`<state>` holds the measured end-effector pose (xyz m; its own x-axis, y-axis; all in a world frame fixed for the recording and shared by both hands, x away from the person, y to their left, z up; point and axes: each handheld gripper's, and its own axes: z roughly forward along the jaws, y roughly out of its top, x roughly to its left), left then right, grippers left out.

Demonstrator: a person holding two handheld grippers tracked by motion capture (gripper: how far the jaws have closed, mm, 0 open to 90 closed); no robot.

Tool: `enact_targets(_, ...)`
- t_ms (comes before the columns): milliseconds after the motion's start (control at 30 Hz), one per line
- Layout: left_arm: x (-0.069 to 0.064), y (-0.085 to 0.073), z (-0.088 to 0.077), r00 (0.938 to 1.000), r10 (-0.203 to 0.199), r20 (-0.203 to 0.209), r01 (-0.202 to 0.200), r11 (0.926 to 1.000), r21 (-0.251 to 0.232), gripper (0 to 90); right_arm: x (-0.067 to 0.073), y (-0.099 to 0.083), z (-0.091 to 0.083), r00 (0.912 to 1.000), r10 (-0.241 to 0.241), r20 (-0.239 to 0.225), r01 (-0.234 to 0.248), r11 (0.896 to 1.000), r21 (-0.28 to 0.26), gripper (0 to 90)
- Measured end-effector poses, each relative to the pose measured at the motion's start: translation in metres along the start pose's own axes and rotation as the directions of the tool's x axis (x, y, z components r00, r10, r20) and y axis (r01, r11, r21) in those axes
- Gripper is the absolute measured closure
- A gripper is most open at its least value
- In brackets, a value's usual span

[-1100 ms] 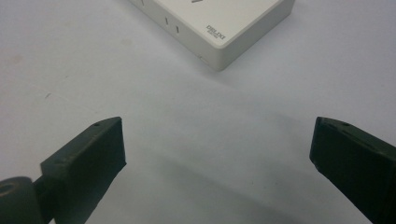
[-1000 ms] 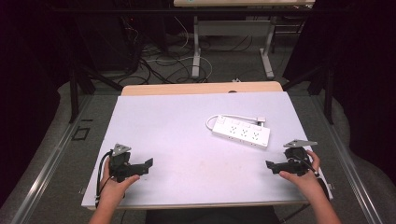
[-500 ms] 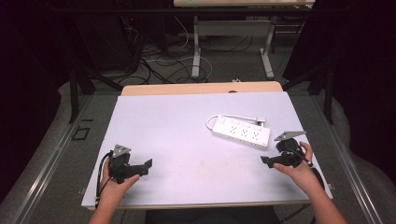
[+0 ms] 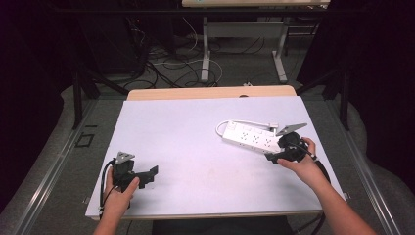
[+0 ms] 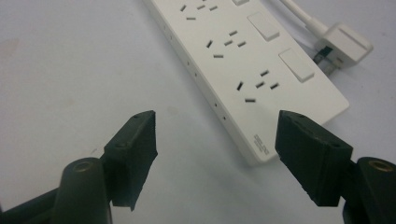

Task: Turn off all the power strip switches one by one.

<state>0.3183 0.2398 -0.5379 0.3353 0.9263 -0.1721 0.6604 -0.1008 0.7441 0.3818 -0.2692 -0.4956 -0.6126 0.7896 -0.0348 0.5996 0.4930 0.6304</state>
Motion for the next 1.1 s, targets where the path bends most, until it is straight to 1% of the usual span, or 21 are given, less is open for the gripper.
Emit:
enact_targets(33, 0.0, 0.0, 0.0, 1.0, -0.002, 0.0, 0.002, 1.0, 0.001, 0.3, 0.001, 0.007, 0.003, 1.0, -0.001, 0.001, 0.001, 1.0, 0.001, 30.3)
enact_targets(67, 0.0, 0.0, 0.0, 1.0, -0.002, 0.0, 0.002, 1.0, 0.001, 0.3, 0.002, 0.01, 0.003, 1.0, 0.007, -0.001, -0.007, 1.0, 0.003, 31.1)
enact_targets(133, 0.0, 0.0, 0.0, 0.9999, -0.01, -0.004, 0.01, 0.9999, 0.003, 0.3, 0.002, 0.016, 0.005, 1.0, 0.002, -0.008, -0.002, 1.0, 0.014, 33.3)
enact_targets(167, 0.001, 0.0, 0.0, 0.9999, -0.009, -0.004, 0.009, 0.9999, 0.004, 0.3, 0.002, 0.019, 0.006, 0.9999, 0.008, -0.007, -0.008, 1.0, 0.016, 34.1)
enact_targets(200, 0.001, 0.0, 0.0, 0.9999, -0.009, -0.004, 0.009, 0.9999, 0.004, 0.3, 0.003, 0.023, 0.007, 0.9999, 0.006, -0.014, -0.006, 1.0, 0.021, 35.3)
enact_targets(233, 0.001, 0.0, 0.001, 0.9999, -0.011, -0.006, 0.011, 0.9999, -0.004, 0.3, 0.003, 0.026, 0.008, 0.9999, -0.004, -0.01, 0.004, 1.0, 0.018, 36.8)
enact_targets(367, 0.001, 0.0, 0.001, 1.0, -0.008, -0.006, 0.008, 1.0, 0.002, 0.3, 0.004, 0.041, 0.01, 0.9998, -0.021, -0.006, 0.021, 0.999, 0.032, 40.2)
enact_targets(400, 0.001, -0.001, 0.001, 0.9999, -0.01, -0.004, 0.01, 0.9999, 0.002, 0.3, 0.005, 0.045, 0.011, 0.9998, -0.014, -0.013, 0.014, 0.999, 0.032, 43.6)
enact_targets(433, 0.001, -0.001, 0.001, 0.9999, -0.01, -0.004, 0.01, 0.9999, 0.002, 0.3, 0.005, 0.048, 0.012, 0.9992, -0.024, -0.033, 0.025, 0.999, 0.034, 44.0)
enact_targets(467, 0.001, 0.0, 0.001, 1.0, -0.009, -0.004, 0.009, 0.9999, 0.004, 0.3, 0.005, 0.048, 0.012, 0.9992, -0.024, -0.033, 0.025, 0.999, 0.034, 44.0)
enact_targets(500, 0.001, 0.0, 0.001, 1.0, -0.009, -0.002, 0.009, 0.9999, 0.006, 0.3, 0.006, 0.055, 0.015, 0.9993, -0.028, -0.027, 0.029, 0.999, 0.028, 44.5)
enact_targets(567, 0.002, -0.001, 0.001, 0.9999, -0.011, -0.001, 0.011, 0.9999, 0.004, 0.3, 0.006, 0.058, 0.015, 0.9995, -0.027, -0.017, 0.028, 0.999, 0.039, 44.6)
enact_targets(600, 0.002, -0.001, 0.001, 0.9999, -0.012, -0.001, 0.012, 0.9999, 0.003, 0.3, 0.006, 0.064, 0.016, 0.9996, -0.022, -0.015, 0.023, 0.999, 0.047, 44.7)
enact_targets(667, 0.002, -0.001, 0.001, 0.9999, -0.011, -0.001, 0.011, 0.9999, 0.004, 0.3, 0.005, 0.071, 0.017, 0.9998, -0.021, -0.002, 0.021, 0.999, 0.046, 46.5)
enact_targets(700, 0.002, -0.001, 0.001, 0.9999, -0.011, -0.001, 0.011, 0.9999, 0.004, 0.3, 0.005, 0.071, 0.017, 0.9998, -0.021, -0.002, 0.021, 0.999, 0.046, 46.5)
enact_targets(733, 0.002, -0.001, 0.001, 0.9999, -0.011, -0.001, 0.011, 0.9999, 0.005, 0.3, 0.005, 0.077, 0.02, 0.9998, -0.007, -0.016, 0.008, 0.999, 0.045, 48.2)
enact_targets(833, 0.002, -0.001, 0.001, 0.9999, -0.014, 0.003, 0.014, 0.9999, 0.009, 0.3, 0.006, 0.087, 0.023, 0.9995, -0.01, -0.029, 0.011, 0.999, 0.05, 54.1)
enact_targets(933, 0.003, 0.0, 0.001, 0.9999, -0.011, 0.006, 0.011, 0.9998, 0.019, 0.3, 0.007, 0.096, 0.027, 0.9994, -0.013, -0.032, 0.015, 0.998, 0.056, 58.0)
enact_targets(1000, 0.003, -0.001, 0.001, 0.9999, -0.014, 0.003, 0.014, 0.9998, 0.014, 0.3, 0.008, 0.099, 0.029, 0.9994, -0.014, -0.033, 0.016, 0.998, 0.061, 58.7)
enact_targets(1033, 0.003, -0.001, 0.002, 0.9999, -0.017, 0.002, 0.017, 0.9998, 0.013, 0.3, 0.008, 0.103, 0.033, 0.9992, -0.017, -0.035, 0.019, 0.998, 0.06, 61.7)
enact_targets(1100, 0.003, -0.001, 0.002, 0.9999, -0.017, 0.002, 0.017, 0.9998, 0.013, 0.3, 0.009, 0.107, 0.036, 0.9991, -0.008, -0.043, 0.011, 0.998, 0.063, 64.4)
